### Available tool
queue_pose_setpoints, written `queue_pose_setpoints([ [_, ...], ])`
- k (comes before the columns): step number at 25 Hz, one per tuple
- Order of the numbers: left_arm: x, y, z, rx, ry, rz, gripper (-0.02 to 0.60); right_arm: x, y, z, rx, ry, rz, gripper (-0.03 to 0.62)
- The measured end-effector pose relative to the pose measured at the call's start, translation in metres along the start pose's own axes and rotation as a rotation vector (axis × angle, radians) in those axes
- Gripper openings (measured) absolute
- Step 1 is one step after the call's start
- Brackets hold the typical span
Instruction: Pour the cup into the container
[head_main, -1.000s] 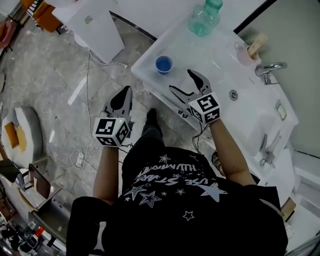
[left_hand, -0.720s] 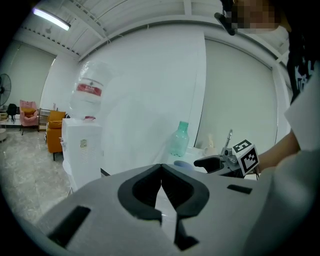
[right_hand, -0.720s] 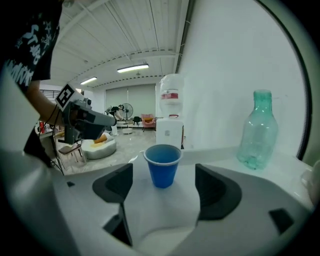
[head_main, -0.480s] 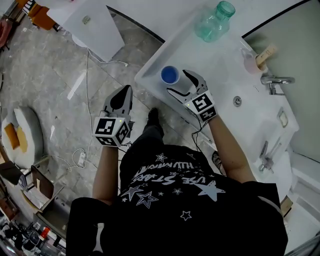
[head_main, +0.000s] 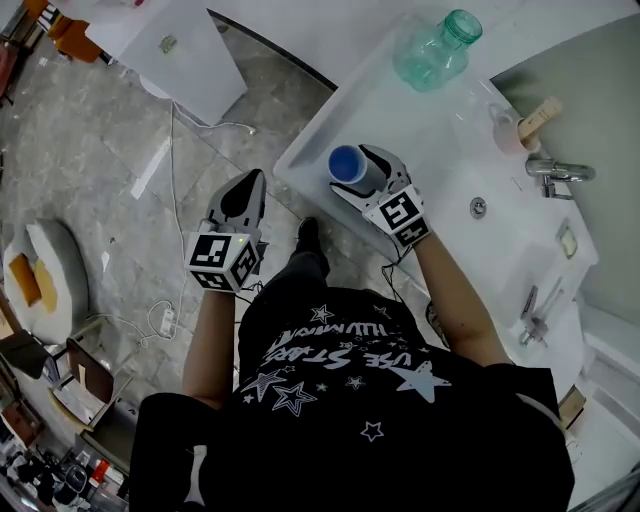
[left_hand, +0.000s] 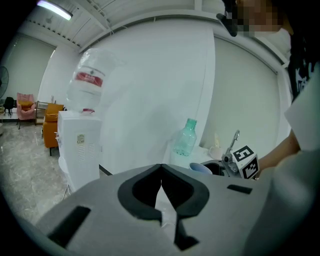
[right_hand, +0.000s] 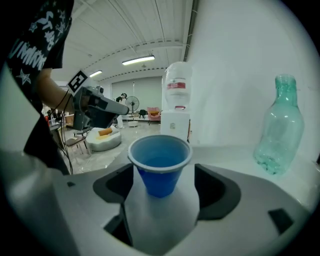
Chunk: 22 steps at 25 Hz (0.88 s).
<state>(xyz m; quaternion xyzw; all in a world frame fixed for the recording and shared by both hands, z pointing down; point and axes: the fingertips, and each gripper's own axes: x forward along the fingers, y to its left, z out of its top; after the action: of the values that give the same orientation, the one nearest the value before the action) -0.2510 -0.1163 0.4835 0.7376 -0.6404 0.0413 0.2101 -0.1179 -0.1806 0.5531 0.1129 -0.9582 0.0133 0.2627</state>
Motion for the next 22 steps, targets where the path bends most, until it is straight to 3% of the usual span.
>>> queue_pose_setpoints([
  [10,0.023,0.000,0.010,0.027,0.018,-0.043,0.009,0.012,0.004,0.006,-0.022,-0.013,0.022,0.317],
  [22,0.037,-0.004,0.014,0.045,0.025,-0.073,0.009,0.010,0.003,0.007,0.003,-0.027,0.018,0.291],
])
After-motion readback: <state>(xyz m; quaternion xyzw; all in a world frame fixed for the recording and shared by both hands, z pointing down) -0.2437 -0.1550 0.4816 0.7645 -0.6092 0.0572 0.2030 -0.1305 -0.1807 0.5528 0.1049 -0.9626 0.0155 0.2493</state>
